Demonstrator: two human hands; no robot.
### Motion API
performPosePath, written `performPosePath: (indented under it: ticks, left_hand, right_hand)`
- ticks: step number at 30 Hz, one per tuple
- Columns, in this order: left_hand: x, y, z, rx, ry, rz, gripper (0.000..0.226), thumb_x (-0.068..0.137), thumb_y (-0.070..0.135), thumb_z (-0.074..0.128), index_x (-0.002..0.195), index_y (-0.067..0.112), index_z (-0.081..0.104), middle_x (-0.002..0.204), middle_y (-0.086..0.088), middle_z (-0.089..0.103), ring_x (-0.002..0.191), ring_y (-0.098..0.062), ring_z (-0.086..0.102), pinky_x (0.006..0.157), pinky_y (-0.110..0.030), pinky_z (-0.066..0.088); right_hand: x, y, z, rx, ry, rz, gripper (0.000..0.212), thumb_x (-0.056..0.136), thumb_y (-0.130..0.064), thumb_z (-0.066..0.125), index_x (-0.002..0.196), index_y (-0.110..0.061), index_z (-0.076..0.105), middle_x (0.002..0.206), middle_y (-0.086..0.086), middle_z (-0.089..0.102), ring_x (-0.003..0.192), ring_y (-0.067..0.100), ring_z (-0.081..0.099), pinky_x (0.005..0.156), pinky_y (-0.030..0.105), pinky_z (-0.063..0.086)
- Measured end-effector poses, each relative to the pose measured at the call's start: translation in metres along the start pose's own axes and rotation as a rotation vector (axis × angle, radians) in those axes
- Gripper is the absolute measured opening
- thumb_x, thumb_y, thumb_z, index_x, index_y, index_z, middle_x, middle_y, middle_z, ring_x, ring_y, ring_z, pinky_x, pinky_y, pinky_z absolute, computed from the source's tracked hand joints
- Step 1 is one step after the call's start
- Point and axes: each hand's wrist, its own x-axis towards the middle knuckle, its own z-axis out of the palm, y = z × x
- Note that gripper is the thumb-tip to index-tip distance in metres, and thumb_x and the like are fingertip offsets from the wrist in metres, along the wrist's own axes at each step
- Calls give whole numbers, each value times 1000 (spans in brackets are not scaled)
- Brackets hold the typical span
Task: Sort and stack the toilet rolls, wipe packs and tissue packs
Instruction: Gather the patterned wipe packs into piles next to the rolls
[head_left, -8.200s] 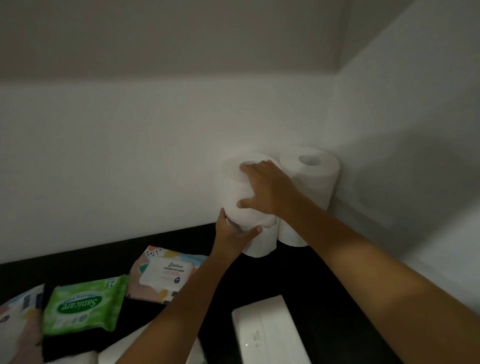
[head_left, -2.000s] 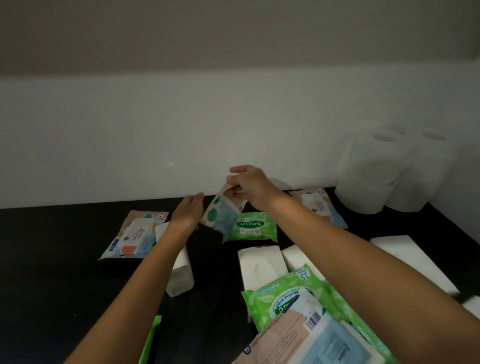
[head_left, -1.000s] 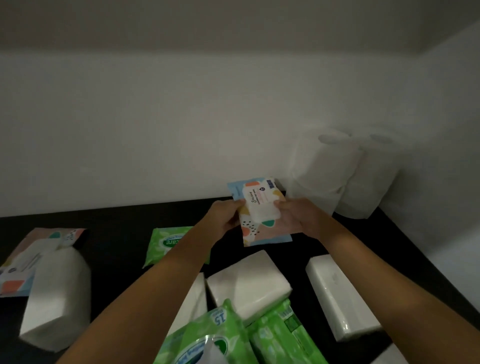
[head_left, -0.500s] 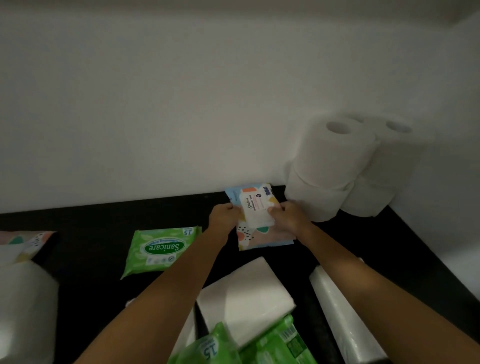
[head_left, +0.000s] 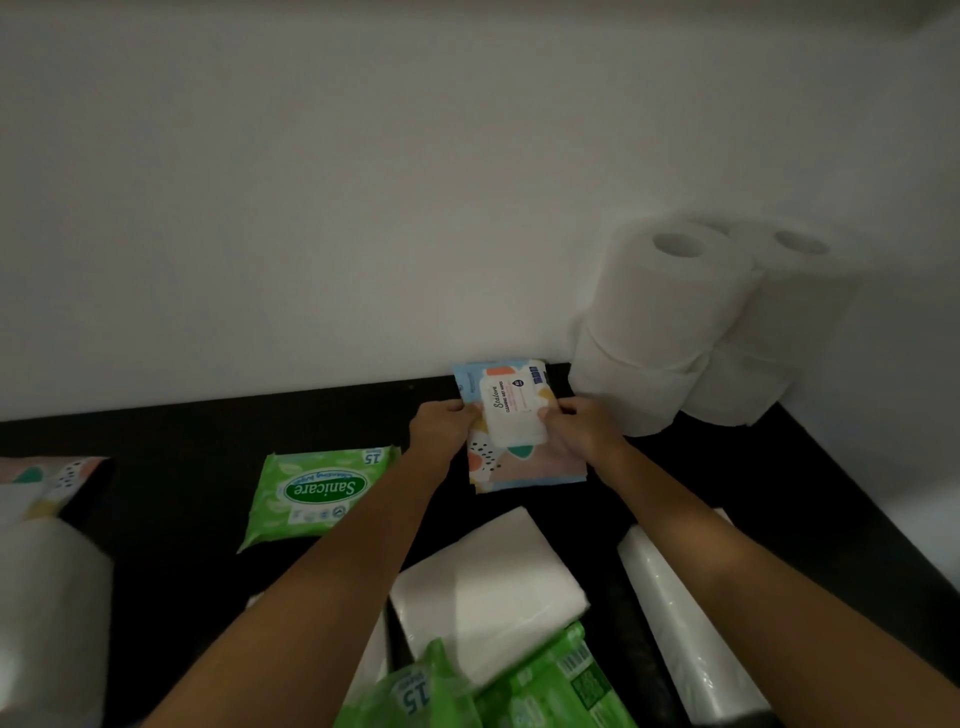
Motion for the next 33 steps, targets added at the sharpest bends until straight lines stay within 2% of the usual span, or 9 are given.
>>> performPosePath:
  ticks: [5,10,14,17,21,24,26,30,33]
  left_hand:
    - [-1,-2,5,30,23,33,35,93,21,53,125,7,55,119,-16,62,101,-25,63,79,-32,54]
    - [-6,-1,4,16,27,34,37,92,23,55,125,5,56,119,-17,62,102,-28,63,86,-35,54]
    - [-22,-4,-1,-3,20,100,24,93,22,52,105,4,63,117,-18,63,83,-21,61,74,-31,53]
    - [-42,-6,-8,-14,15,179,30,94,16,51,121,5,56,111,-3,59,75,-13,55,59,-15,49]
    - [-77,-9,-21,-47,-78,207,36,92,13,54,128,8,55,121,-10,61,86,-11,56,79,-20,45]
    - [-102,-10,-31,-19,-103,229,34,91,12,54,125,10,57,124,-8,60,93,-11,55,80,-21,43]
    - [-117,-8,-36,-7,-101,255,34,91,12,54,124,11,58,128,-8,59,99,-13,55,83,-24,42]
    - [-156,-13,-39,55,-195,388,30,88,12,57,117,14,63,127,-11,58,111,-21,57,96,-30,45]
    - [-191,-21,-33,57,-390,362,26,88,13,57,114,15,63,104,-4,64,94,-15,57,85,-26,48]
  right_hand:
    - [1,-1,-1,-26,7,-9,36,95,-18,48,125,0,55,128,18,58,115,31,57,95,35,46]
    - [-6,-1,-4,-48,-5,-8,35,96,-21,45,121,2,57,124,19,60,111,31,59,91,34,47]
    - [-23,-5,-14,-51,17,-40,34,97,-24,42,96,3,63,102,20,64,86,23,54,59,21,42]
    - [-46,-6,-26,-67,72,-107,29,96,-22,43,74,-6,53,84,13,55,81,19,49,55,22,34]
    - [-86,-10,-44,-91,105,-178,38,97,-23,42,61,-11,45,73,9,50,79,19,46,59,28,31]
    - [-119,-12,-53,-22,117,-208,27,96,-25,45,92,-8,66,87,3,55,89,17,48,72,25,37]
    - [-144,-8,-59,18,125,-255,33,96,-22,48,118,-2,61,98,1,53,94,14,48,75,21,39]
    - [-192,10,-64,30,170,-292,29,92,-18,54,115,-3,64,95,4,60,93,15,55,88,29,45]
    - [-223,22,-64,36,196,-267,29,90,-16,56,116,-4,64,96,3,60,88,12,56,87,27,45]
